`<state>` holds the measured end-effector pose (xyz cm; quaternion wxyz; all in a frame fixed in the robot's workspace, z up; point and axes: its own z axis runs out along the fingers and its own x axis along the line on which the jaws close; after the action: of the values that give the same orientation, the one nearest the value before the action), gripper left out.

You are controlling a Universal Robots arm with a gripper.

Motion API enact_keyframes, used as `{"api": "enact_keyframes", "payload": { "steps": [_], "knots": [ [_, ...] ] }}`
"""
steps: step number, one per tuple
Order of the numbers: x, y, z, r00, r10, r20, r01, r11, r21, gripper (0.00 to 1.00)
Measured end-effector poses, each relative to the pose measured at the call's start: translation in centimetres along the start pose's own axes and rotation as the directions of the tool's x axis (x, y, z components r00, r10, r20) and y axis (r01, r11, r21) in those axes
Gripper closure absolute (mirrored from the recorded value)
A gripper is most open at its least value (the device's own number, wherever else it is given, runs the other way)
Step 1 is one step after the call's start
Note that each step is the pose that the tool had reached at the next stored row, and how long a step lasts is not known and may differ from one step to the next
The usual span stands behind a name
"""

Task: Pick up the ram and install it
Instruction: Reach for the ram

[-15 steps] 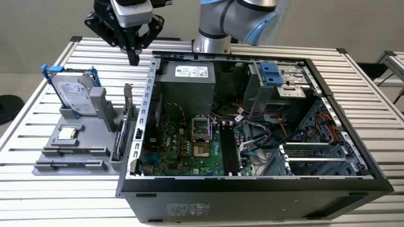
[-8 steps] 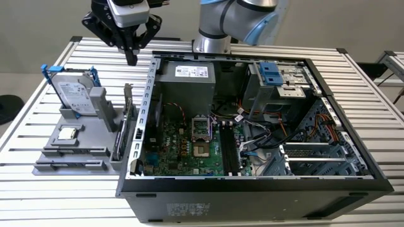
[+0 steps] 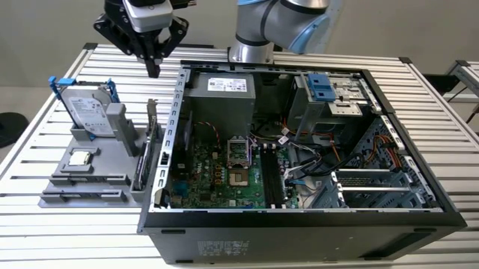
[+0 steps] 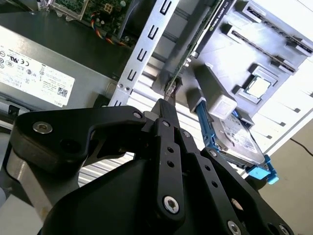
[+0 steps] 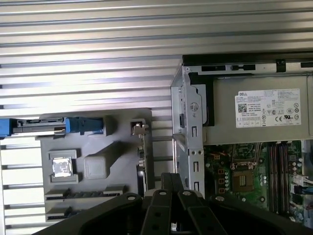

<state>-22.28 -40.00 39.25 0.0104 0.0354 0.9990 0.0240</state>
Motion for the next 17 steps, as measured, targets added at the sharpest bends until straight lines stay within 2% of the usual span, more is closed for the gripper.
{"api": "enact_keyframes", "payload": {
  "steps": [17],
  "knots": [
    [0.83, -0.06, -0.02, 1.0, 0.0, 0.0, 0.0, 1.0, 0.0, 1.0]
  ]
}}
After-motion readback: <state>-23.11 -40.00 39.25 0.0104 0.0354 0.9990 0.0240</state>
